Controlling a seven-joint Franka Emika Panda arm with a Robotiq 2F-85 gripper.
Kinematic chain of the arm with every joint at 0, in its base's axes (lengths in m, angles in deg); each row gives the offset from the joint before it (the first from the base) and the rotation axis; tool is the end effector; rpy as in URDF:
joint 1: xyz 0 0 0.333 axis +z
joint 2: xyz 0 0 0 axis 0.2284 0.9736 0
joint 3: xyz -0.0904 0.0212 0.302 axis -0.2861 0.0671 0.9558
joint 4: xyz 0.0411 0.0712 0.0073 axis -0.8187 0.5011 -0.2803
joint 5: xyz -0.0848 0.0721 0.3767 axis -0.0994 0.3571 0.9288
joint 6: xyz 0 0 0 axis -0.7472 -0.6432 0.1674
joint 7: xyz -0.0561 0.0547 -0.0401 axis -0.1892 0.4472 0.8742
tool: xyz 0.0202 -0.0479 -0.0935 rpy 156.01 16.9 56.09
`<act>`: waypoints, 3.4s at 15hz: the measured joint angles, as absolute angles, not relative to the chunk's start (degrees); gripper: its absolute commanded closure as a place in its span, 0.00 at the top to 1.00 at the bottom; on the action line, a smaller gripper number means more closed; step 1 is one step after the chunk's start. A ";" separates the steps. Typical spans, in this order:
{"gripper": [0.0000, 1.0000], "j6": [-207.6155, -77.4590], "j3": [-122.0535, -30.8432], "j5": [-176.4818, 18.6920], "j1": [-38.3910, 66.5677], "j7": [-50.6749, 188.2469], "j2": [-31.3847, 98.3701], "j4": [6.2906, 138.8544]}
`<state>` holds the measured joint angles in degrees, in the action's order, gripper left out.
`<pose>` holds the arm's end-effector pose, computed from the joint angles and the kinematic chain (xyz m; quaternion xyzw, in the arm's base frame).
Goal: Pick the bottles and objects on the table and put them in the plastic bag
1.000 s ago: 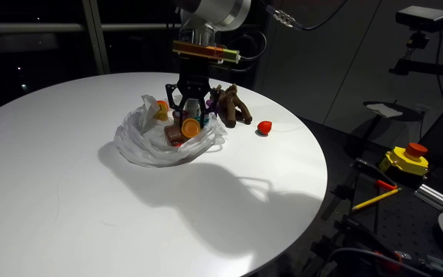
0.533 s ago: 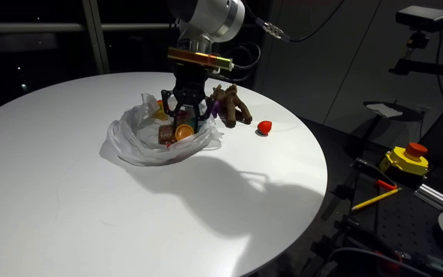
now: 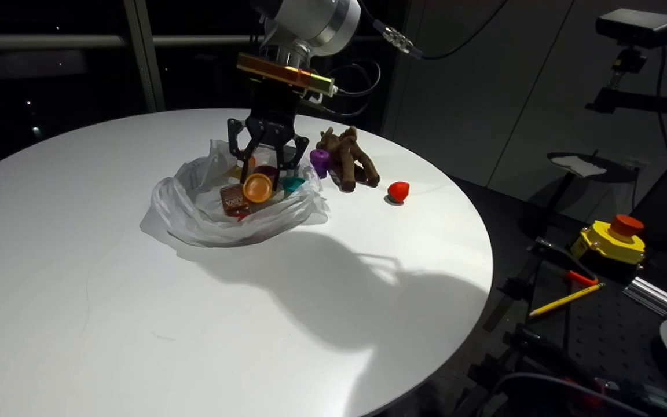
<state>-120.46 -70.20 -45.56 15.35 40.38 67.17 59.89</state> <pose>0.6969 0.0821 0.1694 -0.8855 0.3703 0.2152 0.1803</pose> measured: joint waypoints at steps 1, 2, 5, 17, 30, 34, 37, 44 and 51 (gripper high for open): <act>0.23 -120.46 -70.20 -44.98 15.02 39.75 67.35 59.35; 0.23 -120.48 -70.20 -44.57 14.60 39.08 67.58 58.87; 0.23 -120.52 -70.25 -42.47 12.53 37.15 68.67 57.84; 1.00 -120.75 -69.31 -35.91 8.78 35.51 70.16 53.24; 1.00 -127.43 -76.45 -63.59 18.78 36.09 47.18 74.82; 1.00 -139.06 -78.20 -72.84 18.89 37.44 40.01 87.35; 1.00 -152.36 -79.60 -74.30 18.85 35.74 37.71 95.84; 1.00 -167.94 -83.42 -74.34 20.05 23.41 40.21 101.91; 1.00 -167.34 -87.78 -74.94 24.93 10.96 46.97 95.67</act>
<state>-167.34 -87.78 -74.94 24.93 10.96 46.97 95.67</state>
